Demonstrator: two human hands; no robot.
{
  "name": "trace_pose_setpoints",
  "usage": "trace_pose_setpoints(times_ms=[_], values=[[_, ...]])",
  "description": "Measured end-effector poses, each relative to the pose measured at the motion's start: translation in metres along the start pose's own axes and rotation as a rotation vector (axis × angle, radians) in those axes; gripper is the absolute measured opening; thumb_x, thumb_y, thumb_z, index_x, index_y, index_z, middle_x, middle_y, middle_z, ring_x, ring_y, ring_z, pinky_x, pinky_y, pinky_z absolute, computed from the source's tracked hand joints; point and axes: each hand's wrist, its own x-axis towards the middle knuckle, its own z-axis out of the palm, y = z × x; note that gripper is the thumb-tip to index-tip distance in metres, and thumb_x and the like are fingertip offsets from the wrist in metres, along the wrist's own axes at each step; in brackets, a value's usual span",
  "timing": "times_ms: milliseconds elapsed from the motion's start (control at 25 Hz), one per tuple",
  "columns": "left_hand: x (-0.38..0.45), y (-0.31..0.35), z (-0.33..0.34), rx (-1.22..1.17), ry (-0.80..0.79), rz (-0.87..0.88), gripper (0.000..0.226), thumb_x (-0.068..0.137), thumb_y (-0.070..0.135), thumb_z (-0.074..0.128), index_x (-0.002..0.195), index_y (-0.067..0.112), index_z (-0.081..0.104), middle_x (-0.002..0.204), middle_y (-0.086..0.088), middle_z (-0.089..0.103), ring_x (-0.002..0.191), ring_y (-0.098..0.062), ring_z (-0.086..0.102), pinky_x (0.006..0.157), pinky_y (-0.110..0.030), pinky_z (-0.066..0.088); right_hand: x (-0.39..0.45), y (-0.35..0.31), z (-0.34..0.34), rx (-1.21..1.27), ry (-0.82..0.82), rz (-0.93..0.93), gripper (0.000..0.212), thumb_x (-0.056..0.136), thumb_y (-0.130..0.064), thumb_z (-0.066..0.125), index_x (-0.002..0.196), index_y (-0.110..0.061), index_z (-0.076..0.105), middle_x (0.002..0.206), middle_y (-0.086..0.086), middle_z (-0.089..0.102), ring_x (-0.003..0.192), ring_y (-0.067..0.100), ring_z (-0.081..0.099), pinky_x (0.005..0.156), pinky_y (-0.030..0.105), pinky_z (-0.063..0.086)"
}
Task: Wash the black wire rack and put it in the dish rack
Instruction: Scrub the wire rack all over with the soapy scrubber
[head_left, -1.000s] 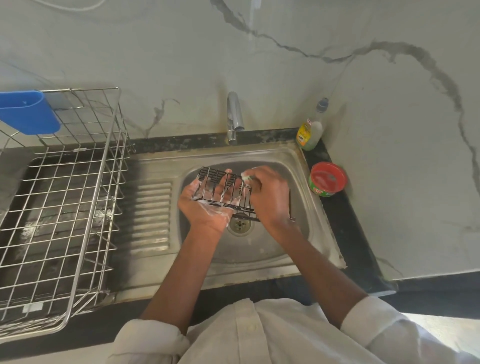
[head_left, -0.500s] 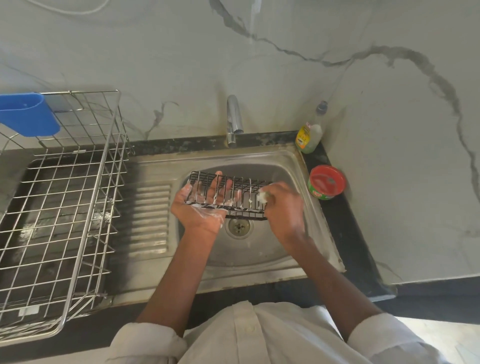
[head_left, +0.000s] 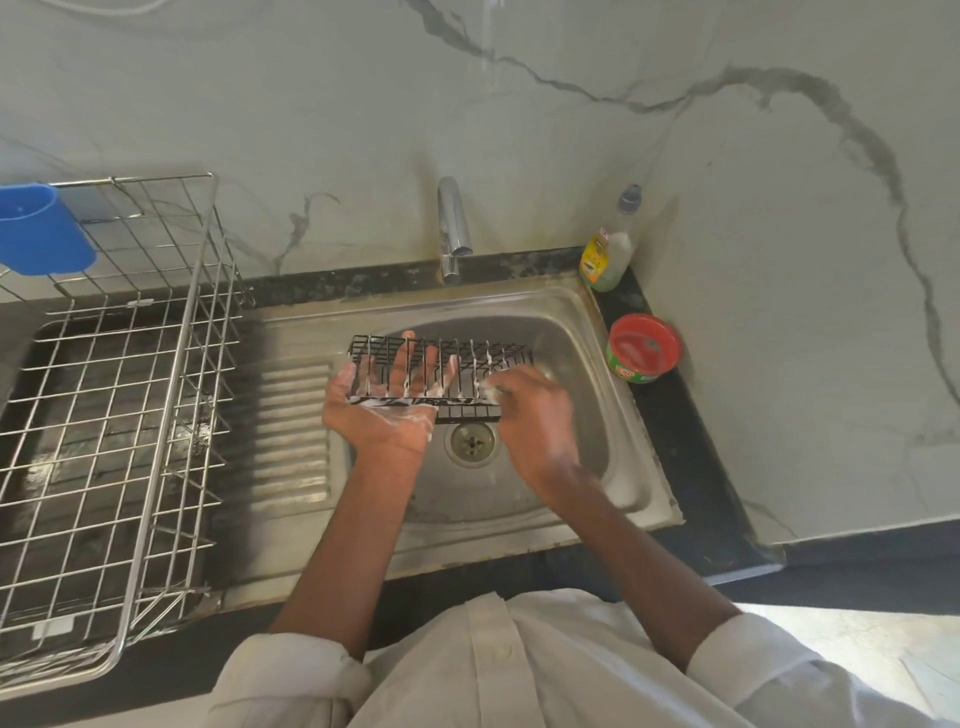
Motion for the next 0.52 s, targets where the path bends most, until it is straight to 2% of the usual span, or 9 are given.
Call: trace_pose_setpoints(times_ms=[80,120,160,200,280,320,360,440,520], values=[[0.000,-0.003,-0.002,0.018,-0.021,0.005,0.035,0.092,0.030,0.059,0.123,0.013,0.060,0.133,-0.026,0.069,0.104,-0.051,0.075,0.088,-0.074,0.055,-0.007,-0.023,0.016,0.019,-0.077,-0.259,0.051,0.064,0.029,0.064,0.099,-0.005,0.078,0.096,0.007,0.074,0.086,0.023,0.069,0.073,0.021,0.053],[0.002,-0.003,-0.003,0.015,-0.013,0.009,0.036,0.093,0.030,0.058,0.124,0.012,0.060,0.132,-0.026,0.069,0.100,-0.050,0.076,0.085,-0.072,0.056,-0.007,-0.020,0.016,0.009,-0.097,-0.318,0.052,0.063,0.030,0.063,0.099,-0.005,0.077,0.096,0.008,0.073,0.087,0.024,0.069,0.072,0.026,0.057],[0.003,-0.002,-0.005,0.000,0.006,0.002,0.040,0.094,0.030,0.057,0.129,0.011,0.059,0.131,-0.026,0.068,0.099,-0.051,0.076,0.085,-0.074,0.056,-0.005,-0.010,0.011,-0.020,-0.091,-0.300,0.054,0.063,0.029,0.063,0.101,-0.006,0.077,0.098,0.008,0.073,0.089,0.024,0.068,0.072,0.026,0.057],[0.004,0.000,-0.006,-0.020,0.021,-0.010,0.045,0.094,0.030,0.057,0.135,0.012,0.058,0.131,-0.027,0.067,0.103,-0.053,0.073,0.087,-0.078,0.053,-0.005,0.007,0.004,-0.060,-0.060,-0.209,0.055,0.064,0.028,0.064,0.103,-0.009,0.077,0.102,0.007,0.073,0.092,0.024,0.068,0.072,0.023,0.053],[0.004,0.005,-0.005,-0.042,0.032,-0.015,0.054,0.093,0.030,0.058,0.145,0.015,0.054,0.133,-0.028,0.066,0.111,-0.056,0.067,0.092,-0.083,0.047,-0.009,0.039,-0.013,-0.086,0.018,0.107,0.053,0.071,0.022,0.063,0.108,-0.014,0.077,0.110,0.004,0.073,0.096,0.023,0.069,0.073,0.017,0.043],[0.004,0.007,-0.006,-0.040,0.037,-0.009,0.056,0.093,0.030,0.059,0.147,0.017,0.053,0.134,-0.028,0.065,0.113,-0.056,0.066,0.093,-0.084,0.046,-0.011,0.047,-0.017,-0.054,0.043,0.224,0.049,0.076,0.020,0.062,0.108,-0.014,0.077,0.111,0.003,0.073,0.093,0.022,0.070,0.071,0.017,0.043],[0.004,0.006,-0.008,-0.030,0.036,-0.007,0.057,0.093,0.031,0.059,0.148,0.017,0.053,0.135,-0.028,0.065,0.115,-0.055,0.066,0.094,-0.084,0.046,-0.014,0.045,-0.016,-0.022,0.054,0.254,0.045,0.079,0.018,0.063,0.107,-0.014,0.077,0.109,0.002,0.073,0.089,0.020,0.070,0.069,0.016,0.044],[0.004,0.003,-0.013,0.018,0.014,-0.003,0.054,0.094,0.033,0.059,0.145,0.016,0.055,0.136,-0.026,0.066,0.114,-0.053,0.069,0.095,-0.081,0.048,-0.017,0.016,-0.002,0.046,0.037,0.068,0.038,0.082,0.019,0.066,0.101,-0.011,0.078,0.103,0.003,0.076,0.083,0.016,0.070,0.067,0.013,0.048],[0.004,0.003,-0.019,0.042,-0.070,-0.022,0.049,0.093,0.034,0.061,0.137,0.013,0.059,0.131,-0.021,0.066,0.106,-0.045,0.073,0.091,-0.067,0.058,-0.013,-0.020,0.015,0.165,-0.019,-0.139,0.032,0.083,0.019,0.068,0.098,-0.007,0.079,0.099,0.005,0.077,0.085,0.015,0.073,0.076,0.019,0.058]])
